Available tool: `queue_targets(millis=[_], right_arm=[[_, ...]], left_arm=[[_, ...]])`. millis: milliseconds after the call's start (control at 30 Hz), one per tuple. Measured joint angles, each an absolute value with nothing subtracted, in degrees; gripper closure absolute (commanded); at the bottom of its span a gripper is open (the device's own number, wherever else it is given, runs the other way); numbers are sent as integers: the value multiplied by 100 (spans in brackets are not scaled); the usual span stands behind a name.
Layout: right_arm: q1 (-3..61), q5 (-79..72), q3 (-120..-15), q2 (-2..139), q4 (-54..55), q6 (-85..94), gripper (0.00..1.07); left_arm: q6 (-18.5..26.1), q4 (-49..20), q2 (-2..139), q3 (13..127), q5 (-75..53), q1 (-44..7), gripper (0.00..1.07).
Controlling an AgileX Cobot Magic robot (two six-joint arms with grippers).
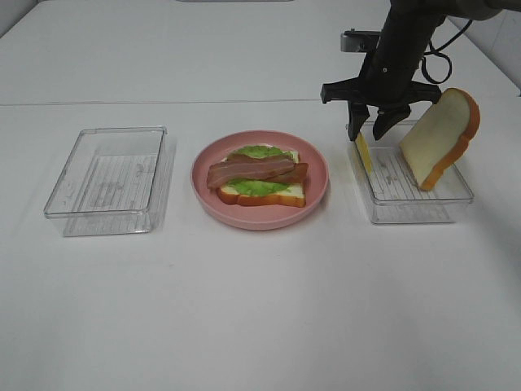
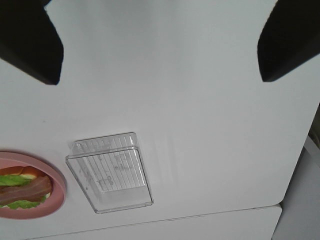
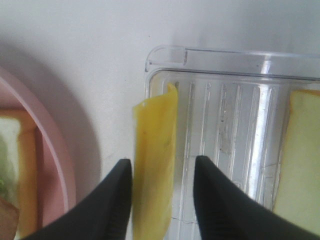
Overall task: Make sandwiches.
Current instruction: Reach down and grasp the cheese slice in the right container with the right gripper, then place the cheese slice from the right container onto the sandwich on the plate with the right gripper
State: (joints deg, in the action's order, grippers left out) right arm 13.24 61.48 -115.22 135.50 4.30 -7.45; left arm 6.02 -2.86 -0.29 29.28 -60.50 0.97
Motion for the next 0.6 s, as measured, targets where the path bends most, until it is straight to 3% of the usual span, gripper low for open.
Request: queue_targets(millis=[133,200,600], right_arm=[[1324,6148,-11522,13550,476,-745,93],[1324,6159,-11522,13550,487,-745,107],[1324,6228,-11522,13550,298,-745,107]], left_arm=[[602,-286,-29,2928,-6050,97,9],[602,-286,-29,2928,-6050,97,9],[602,-286,-29,2928,-6050,97,9]])
